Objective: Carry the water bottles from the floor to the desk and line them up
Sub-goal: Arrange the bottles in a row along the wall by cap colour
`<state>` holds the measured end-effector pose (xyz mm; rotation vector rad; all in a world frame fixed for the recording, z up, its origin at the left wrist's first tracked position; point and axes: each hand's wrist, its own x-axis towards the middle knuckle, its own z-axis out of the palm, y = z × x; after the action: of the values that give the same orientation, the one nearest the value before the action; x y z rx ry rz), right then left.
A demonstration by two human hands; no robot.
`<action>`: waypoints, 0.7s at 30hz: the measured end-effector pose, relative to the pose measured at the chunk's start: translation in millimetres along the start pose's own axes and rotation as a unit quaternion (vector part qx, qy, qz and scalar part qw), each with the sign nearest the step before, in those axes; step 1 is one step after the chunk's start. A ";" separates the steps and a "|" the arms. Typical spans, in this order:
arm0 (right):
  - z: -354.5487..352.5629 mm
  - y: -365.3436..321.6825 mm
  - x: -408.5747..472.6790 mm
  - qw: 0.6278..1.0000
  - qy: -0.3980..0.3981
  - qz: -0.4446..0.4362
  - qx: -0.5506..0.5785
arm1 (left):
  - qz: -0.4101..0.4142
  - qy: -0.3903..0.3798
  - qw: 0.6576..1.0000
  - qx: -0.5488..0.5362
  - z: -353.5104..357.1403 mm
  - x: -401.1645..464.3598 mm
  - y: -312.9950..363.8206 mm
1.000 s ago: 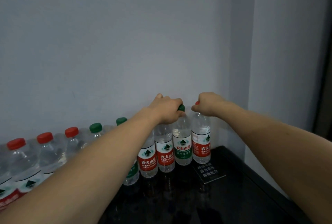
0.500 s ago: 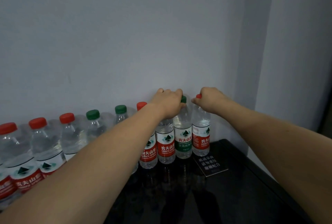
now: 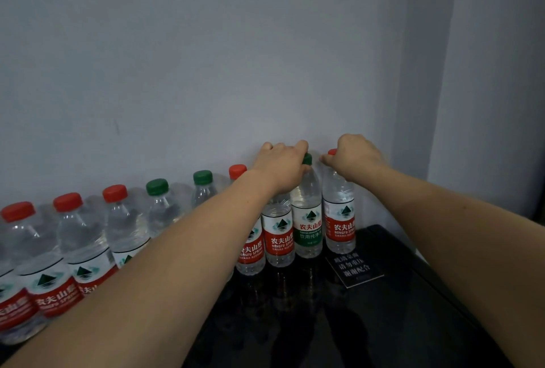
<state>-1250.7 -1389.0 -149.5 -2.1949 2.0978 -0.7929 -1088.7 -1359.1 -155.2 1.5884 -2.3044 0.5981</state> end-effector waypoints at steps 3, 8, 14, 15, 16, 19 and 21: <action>-0.8 -1.5 0.4 1.000 0.001 0.002 0.012 | 0.001 -0.001 1.000 -0.001 -0.5 0.2 0.9; 0.8 -6.0 -0.5 1.000 0.001 -0.009 0.017 | -0.005 0.001 1.000 -0.001 -0.5 -0.1 -1.1; 2.9 -4.9 -2.3 1.000 0.005 -0.004 0.017 | -0.010 0.002 1.000 -0.001 1.0 -0.3 -0.8; 3.2 -4.9 -2.8 1.000 0.007 -0.006 0.016 | -0.011 0.004 1.000 -0.001 1.1 -0.1 -0.3; 3.3 -4.9 -3.6 1.000 0.008 -0.008 0.014 | -0.010 0.005 1.000 -0.001 1.2 -0.2 0.1; 4.0 -4.2 -5.3 1.000 0.011 -0.014 0.016 | -0.009 0.009 1.000 0.001 2.3 -0.7 0.2; 4.5 -3.2 -7.5 0.999 0.014 -0.015 0.025 | -0.010 0.011 1.000 0.011 2.2 -2.0 1.9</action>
<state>-1246.0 -1383.1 -155.0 -2.2085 2.0378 -0.8726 -1089.7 -1357.9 -158.4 1.6049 -2.2702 0.6366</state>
